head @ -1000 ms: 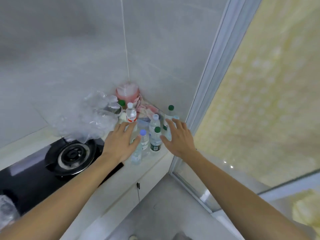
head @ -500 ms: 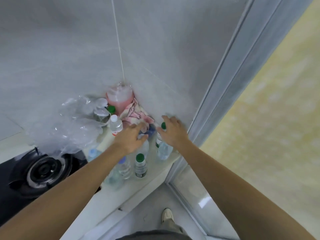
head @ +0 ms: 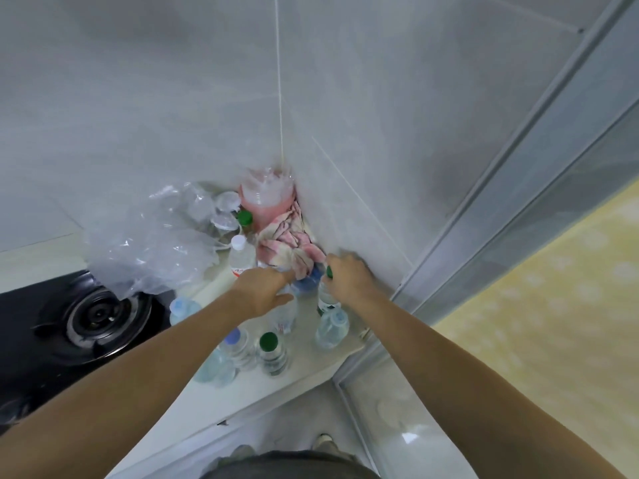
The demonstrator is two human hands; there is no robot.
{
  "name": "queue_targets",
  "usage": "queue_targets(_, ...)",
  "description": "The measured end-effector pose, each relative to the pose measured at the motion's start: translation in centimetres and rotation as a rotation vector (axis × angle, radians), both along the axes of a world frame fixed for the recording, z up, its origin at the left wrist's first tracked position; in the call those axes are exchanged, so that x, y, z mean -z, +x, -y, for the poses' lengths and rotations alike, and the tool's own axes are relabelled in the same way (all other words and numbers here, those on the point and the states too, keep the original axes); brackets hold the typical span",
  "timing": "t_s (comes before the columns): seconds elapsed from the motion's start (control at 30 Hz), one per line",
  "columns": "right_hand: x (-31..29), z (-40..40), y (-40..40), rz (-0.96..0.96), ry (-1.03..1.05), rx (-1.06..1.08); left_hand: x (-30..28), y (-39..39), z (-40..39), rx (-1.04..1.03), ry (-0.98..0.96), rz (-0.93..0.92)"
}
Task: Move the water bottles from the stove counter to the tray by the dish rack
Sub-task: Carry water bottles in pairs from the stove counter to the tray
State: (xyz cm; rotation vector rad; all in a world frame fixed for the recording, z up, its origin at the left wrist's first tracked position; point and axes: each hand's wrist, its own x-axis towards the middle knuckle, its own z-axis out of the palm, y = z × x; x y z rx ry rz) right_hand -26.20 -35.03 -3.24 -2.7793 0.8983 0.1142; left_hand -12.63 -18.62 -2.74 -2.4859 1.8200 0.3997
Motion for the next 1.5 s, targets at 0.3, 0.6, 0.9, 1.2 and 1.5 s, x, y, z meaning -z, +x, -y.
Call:
queue_targets(0.3, -6.1, -0.9, 4.2, 0.159, -0.013, -0.041, -7.7, 4.5, -0.9, -0.1, -0.197, -0.048)
queue_targets(0.6, -18.1, -6.0, 8.3, 0.456, 0.116, -0.025, -18.5, 9.5, -7.5, -0.227, -0.476, -0.049)
queue_targets(0.9, -25.4, -14.6, 12.1, 0.7, 0.177, -0.084, -27.0, 11.7, -17.4, -0.369, -0.638, -0.04)
queue_targets(1.2, -24.7, -25.1, 19.3, 0.62, 0.3, -0.405, -26.3, 12.0, -29.0, -0.644, -0.534, 0.116)
queue_targets(1.5, -23.5, -38.7, 23.2, 0.539, 0.394, -0.834, -25.1, 5.3, -43.8, -1.073, -0.493, 0.326)
